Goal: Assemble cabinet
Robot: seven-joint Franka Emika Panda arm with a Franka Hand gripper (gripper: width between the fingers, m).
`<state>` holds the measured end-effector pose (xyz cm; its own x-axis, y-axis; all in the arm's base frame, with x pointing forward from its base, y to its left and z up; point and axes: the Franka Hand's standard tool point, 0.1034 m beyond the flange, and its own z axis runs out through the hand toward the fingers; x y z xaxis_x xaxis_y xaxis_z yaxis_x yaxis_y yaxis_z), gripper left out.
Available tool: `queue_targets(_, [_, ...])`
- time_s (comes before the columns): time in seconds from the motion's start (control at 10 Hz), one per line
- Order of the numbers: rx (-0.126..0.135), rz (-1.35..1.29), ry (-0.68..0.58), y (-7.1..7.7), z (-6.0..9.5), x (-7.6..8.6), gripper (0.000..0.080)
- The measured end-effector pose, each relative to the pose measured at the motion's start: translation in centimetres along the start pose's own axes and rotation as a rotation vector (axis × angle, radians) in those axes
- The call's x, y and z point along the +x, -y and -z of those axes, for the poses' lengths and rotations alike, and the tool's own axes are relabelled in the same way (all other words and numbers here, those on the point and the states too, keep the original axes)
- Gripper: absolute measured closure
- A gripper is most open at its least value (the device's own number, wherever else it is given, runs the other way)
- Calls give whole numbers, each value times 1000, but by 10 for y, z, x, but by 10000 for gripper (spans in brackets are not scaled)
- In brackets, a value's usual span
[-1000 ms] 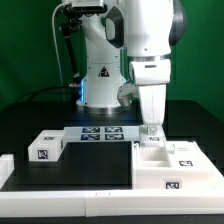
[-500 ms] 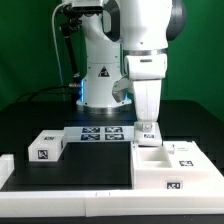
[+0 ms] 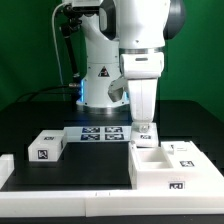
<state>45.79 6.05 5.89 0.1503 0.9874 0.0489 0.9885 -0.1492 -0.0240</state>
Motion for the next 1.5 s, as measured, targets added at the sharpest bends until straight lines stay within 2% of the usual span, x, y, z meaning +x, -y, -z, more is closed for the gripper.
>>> queue_targets(1.1, [-3,15,-7,-2,-3,1,729])
queue_targets(1.5, [-17,71,-17,-19,-3,-3,729])
